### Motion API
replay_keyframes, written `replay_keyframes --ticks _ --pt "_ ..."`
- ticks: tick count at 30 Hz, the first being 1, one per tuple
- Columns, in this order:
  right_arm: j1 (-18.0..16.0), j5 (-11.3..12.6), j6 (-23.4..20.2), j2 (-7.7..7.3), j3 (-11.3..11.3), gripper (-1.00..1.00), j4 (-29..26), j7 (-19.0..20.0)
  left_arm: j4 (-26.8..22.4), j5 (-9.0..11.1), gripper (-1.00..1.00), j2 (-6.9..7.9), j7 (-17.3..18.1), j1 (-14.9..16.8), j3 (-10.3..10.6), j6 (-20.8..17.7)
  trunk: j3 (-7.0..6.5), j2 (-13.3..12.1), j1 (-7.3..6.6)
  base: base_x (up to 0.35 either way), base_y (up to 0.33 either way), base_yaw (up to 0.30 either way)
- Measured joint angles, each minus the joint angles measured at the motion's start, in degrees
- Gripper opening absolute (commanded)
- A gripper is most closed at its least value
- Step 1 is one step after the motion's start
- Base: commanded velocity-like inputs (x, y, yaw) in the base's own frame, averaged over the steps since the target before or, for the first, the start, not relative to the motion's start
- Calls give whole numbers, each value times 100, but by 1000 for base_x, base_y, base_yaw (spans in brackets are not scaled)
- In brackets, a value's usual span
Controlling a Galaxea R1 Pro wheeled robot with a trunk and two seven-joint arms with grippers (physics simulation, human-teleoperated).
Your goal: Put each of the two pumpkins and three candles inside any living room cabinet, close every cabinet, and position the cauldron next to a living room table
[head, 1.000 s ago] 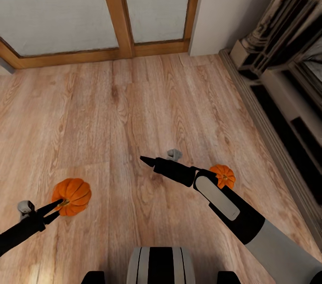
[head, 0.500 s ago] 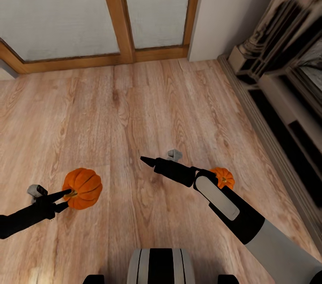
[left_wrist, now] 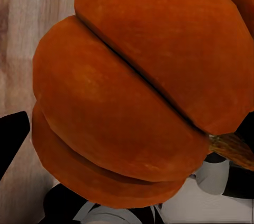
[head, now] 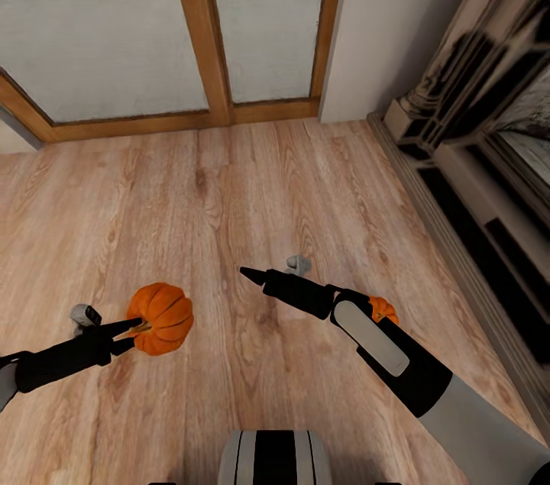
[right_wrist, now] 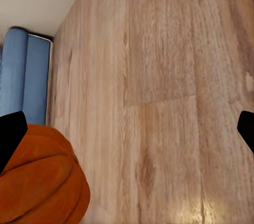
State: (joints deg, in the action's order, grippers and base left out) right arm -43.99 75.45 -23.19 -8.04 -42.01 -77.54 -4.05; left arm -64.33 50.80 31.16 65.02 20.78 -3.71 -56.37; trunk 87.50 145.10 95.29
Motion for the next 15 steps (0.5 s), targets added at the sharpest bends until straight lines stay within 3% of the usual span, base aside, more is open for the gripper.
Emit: replay_keyframes --ticks 4,8,15 --pt "0 -1 6 0 0 100 2 -25 -123 0 -100 -135 -68 2 43 -22 -89 -5 -10 0 0 -7" --pt "3 7 8 -2 3 100 54 -35 -143 -3 -100 -150 -78 4 244 -4 -148 -8 -15 0 0 -145" --pt "2 17 8 -1 10 100 148 -12 -171 30 -100 -135 -71 -19 288 -5 -192 -8 -14 -34 0 -218"
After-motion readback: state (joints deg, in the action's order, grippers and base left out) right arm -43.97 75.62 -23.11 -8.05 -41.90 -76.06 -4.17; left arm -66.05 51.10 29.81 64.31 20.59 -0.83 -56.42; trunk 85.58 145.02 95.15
